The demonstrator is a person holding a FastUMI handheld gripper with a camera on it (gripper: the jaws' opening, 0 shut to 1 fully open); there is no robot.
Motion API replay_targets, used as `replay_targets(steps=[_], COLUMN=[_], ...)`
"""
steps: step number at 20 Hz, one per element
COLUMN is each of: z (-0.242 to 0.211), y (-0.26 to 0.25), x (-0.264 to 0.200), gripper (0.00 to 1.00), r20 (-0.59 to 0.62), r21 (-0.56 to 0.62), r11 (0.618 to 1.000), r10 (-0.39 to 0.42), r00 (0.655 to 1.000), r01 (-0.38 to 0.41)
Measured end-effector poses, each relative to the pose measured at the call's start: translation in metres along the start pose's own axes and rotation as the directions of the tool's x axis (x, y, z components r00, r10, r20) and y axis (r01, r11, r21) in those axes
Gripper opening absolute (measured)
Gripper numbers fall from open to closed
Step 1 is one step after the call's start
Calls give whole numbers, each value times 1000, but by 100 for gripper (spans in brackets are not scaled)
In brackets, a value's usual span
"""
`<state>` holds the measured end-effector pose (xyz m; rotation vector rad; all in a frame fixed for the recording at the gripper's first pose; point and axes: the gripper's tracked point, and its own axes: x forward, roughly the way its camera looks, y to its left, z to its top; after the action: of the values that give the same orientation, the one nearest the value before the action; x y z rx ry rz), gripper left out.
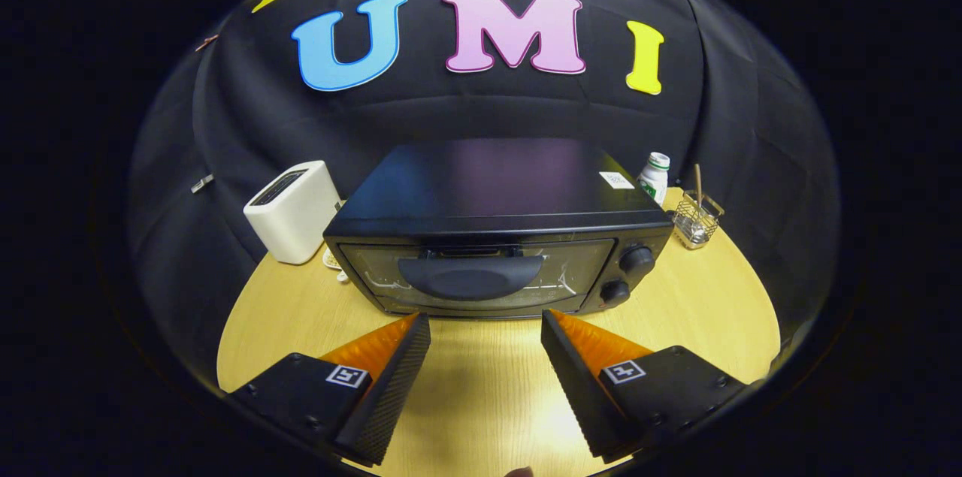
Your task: Open the toaster oven, put the food inside, and close the toaster oven door.
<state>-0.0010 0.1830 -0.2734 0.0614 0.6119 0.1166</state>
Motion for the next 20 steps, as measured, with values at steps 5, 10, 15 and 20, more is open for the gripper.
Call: replay_targets(steps=[5,10,15,20], z=[5,27,73,140], y=[-5,-13,-22,-51], x=[-13,-30,-61,-108], gripper=[97,97,97,97], r20=[20,57,143,297], r21=[4,22,34,3], r11=[1000,999,997,998], r10=[13,30,61,63], r00=[1000,998,988,953], r01=[-13,-32,-66,-67])
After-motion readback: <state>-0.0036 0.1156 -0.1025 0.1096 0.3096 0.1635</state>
